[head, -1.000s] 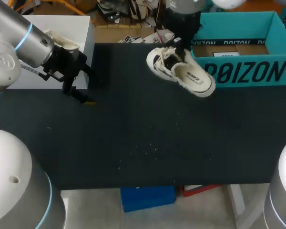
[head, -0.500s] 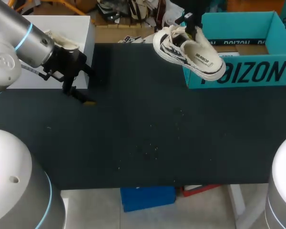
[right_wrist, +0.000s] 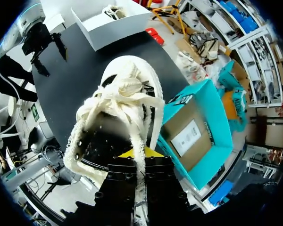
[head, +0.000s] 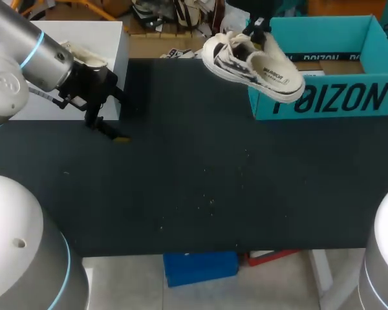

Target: Take the shoe out of the shoebox, open the shoe tongue, remove and reinsert the insole, then place the shoe into the shoebox

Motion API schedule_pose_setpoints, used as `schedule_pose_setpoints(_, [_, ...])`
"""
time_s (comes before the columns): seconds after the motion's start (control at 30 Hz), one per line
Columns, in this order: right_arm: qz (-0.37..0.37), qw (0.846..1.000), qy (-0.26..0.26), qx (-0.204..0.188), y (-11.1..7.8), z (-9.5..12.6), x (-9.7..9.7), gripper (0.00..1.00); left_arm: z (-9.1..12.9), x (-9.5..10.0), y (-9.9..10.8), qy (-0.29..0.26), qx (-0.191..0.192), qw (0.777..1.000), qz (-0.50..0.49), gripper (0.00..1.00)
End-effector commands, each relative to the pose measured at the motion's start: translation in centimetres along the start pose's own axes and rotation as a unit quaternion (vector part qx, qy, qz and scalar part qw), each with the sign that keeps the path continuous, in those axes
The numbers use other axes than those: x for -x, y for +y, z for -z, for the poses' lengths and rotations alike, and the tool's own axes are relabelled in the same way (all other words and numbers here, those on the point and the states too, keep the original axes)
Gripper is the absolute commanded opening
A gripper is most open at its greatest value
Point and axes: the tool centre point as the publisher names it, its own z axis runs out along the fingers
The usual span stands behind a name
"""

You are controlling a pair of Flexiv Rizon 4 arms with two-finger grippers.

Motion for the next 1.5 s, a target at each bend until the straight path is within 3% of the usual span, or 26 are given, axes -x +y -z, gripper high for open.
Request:
schedule_pose_setpoints(0.03, [0.108,0.994,-0.006,0.006,-1.7,0.9,2.3,0.0,0.0,0.0,0.0,0.0,0.002,1.0,0.0,1.0])
schedule_pose_setpoints(0.27, [0.271,0.962,0.007,0.002,-2.2,0.8,6.9,0.0,0.0,0.0,0.0,0.0,0.002,1.0,0.0,1.0])
schedule_pose_setpoints(0.33, [0.299,0.954,0.015,-0.038,-2.9,0.2,8.5,0.0,0.0,0.0,0.0,0.0,0.002,1.0,0.0,1.0])
schedule_pose_setpoints(0.93, [0.286,0.957,0.013,-0.038,-3.3,-0.2,8.7,0.0,0.0,0.0,0.0,0.0,0.002,1.0,0.0,1.0])
schedule_pose_setpoints(1.13, [0.296,0.952,0.001,-0.073,-4.8,-0.8,11.6,0.0,0.0,0.0,0.0,0.0,0.002,1.0,0.0,1.0])
schedule_pose_setpoints(1.5, [0.328,0.94,-0.005,-0.091,-5.3,-2.8,17.1,0.0,0.0,0.0,0.0,0.0,0.002,1.0,0.0,1.0])
